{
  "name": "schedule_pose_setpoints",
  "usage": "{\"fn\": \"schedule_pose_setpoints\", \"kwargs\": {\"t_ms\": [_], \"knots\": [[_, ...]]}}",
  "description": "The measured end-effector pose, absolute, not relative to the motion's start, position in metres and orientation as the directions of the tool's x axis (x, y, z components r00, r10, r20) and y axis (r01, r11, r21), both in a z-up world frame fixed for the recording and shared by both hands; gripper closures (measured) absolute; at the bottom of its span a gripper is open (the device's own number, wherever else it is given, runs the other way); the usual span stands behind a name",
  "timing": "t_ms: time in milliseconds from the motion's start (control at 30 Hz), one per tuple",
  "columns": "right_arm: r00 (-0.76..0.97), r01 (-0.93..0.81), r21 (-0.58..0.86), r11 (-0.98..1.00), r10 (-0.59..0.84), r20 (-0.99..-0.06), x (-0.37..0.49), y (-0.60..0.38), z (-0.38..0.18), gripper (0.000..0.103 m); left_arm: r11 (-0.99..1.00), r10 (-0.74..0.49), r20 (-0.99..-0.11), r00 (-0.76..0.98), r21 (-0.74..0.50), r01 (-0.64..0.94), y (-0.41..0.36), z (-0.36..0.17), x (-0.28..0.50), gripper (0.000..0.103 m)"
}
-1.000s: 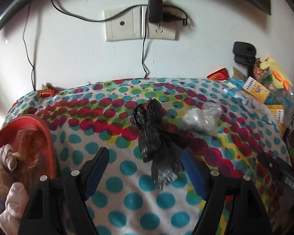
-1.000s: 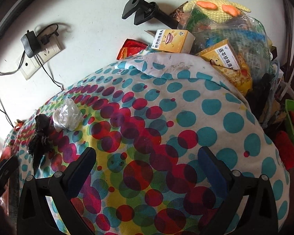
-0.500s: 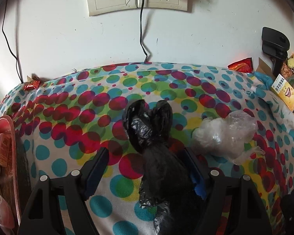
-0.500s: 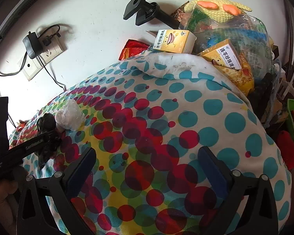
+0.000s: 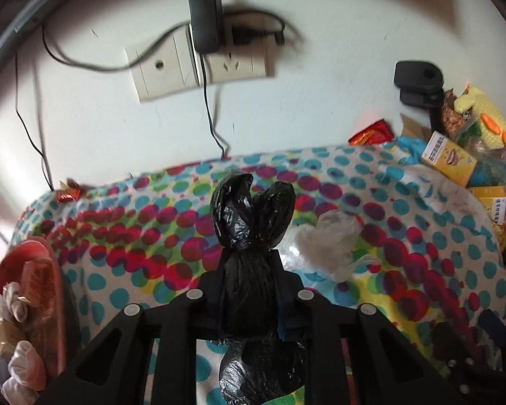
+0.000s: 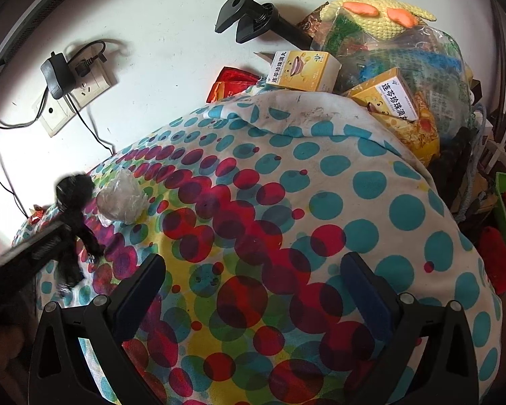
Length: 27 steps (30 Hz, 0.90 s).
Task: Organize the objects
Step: 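Carry the black plush toy over the red tray and lower it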
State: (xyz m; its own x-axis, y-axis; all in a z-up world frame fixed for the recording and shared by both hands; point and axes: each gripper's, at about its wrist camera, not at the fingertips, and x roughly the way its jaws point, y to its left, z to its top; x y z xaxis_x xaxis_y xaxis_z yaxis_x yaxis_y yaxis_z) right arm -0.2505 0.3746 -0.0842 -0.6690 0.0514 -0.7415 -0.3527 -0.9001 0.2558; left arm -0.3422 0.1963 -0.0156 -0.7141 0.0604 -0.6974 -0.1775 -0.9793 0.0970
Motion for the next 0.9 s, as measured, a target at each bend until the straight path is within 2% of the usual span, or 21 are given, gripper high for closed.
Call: {"fn": "schedule_pose_setpoints", "kwargs": {"t_ms": [433,900], "knots": [[-0.660,-0.355,0.236,-0.905,0.063,-0.749,-0.253,0.372,-0.085,0.000,-0.987,0.038,-0.640,-0.767,0.097,-0.130,0.160,0.037,-0.309,0.083],[-0.649,-0.356,0.214,-0.909,0.076,-0.757,-0.254,0.370,-0.086,0.000,-0.997,-0.036,-0.630,-0.775,0.074,-0.014,0.084,0.057,-0.301,0.083]]}}
